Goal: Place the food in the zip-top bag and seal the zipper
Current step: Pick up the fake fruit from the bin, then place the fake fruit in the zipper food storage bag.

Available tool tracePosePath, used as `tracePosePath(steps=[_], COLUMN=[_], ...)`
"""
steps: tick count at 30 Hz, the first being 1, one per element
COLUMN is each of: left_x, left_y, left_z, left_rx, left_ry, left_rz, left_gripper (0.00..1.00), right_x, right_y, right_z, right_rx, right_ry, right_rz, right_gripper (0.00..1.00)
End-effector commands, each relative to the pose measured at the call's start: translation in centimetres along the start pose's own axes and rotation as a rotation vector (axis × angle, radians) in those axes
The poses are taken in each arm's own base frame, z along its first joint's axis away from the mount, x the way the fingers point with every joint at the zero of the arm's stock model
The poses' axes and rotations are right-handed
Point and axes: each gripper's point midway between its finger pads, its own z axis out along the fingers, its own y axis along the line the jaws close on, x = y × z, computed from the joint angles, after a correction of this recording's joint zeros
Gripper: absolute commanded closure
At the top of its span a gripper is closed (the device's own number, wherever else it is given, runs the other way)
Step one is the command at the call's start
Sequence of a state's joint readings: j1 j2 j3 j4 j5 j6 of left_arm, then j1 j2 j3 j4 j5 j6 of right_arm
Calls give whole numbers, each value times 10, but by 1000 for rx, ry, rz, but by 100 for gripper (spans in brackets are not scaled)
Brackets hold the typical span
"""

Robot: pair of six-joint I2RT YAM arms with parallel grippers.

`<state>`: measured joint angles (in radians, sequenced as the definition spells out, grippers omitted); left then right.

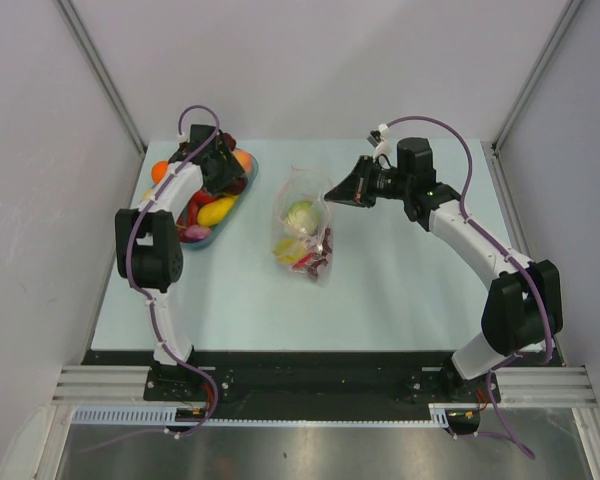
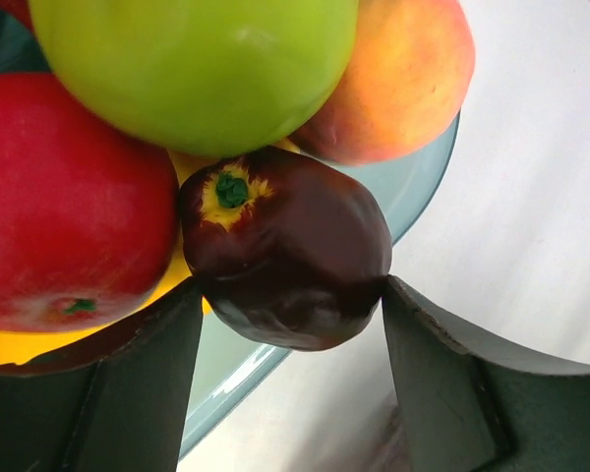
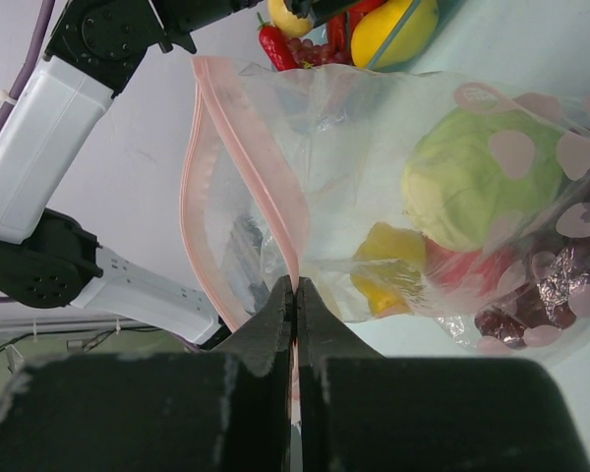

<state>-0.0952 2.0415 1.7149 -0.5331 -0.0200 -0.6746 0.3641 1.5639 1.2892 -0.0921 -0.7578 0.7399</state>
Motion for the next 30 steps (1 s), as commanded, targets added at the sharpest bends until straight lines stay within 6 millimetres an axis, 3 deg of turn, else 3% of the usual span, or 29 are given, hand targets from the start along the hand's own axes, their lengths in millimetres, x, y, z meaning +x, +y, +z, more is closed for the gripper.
tracePosePath(steps=[1, 7, 10, 13, 16, 17, 20, 21, 24, 27, 30], left_x=[-20, -28, -26, -22, -21, -20, -1, 10, 41, 68, 90], left_y=[-14, -17, -12, -25, -49, -56, -81, -92, -108, -115, -114], left_z=[-51, -100, -112, -141, -192, -218, -259, -281, -311, -321, -315], left_rx=[72, 117, 120, 207, 332, 381, 506, 561, 653, 702, 714], left_ry=[-77, -142, -145, -143, -209, -250, -284, -295, -275, -242, -203], left_rz=[-11, 32, 44, 100, 197, 228, 343, 386, 480, 541, 591], left_gripper=[33, 35, 36, 36, 37, 38, 41, 42, 42, 43, 44], right_x=[-16, -14, -13, -12, -10, -7, -5, -3, 0, 0, 0], right_y=[16, 16, 16, 18, 22, 24, 28, 29, 34, 37, 43], right_z=[-4, -1, 2, 4, 8, 10, 12, 13, 13, 13, 11], right_rx=[-35, -38, -41, -49, -64, -69, -80, -82, -85, -92, -103], right_ry=[-38, -31, -27, -27, -21, -15, -7, -3, 0, -5, -8], right_rz=[-63, -62, -64, -67, -69, -67, -67, -66, -68, -68, -71], right_gripper=[100, 100, 100, 100, 100, 100, 100, 100, 100, 100, 100])
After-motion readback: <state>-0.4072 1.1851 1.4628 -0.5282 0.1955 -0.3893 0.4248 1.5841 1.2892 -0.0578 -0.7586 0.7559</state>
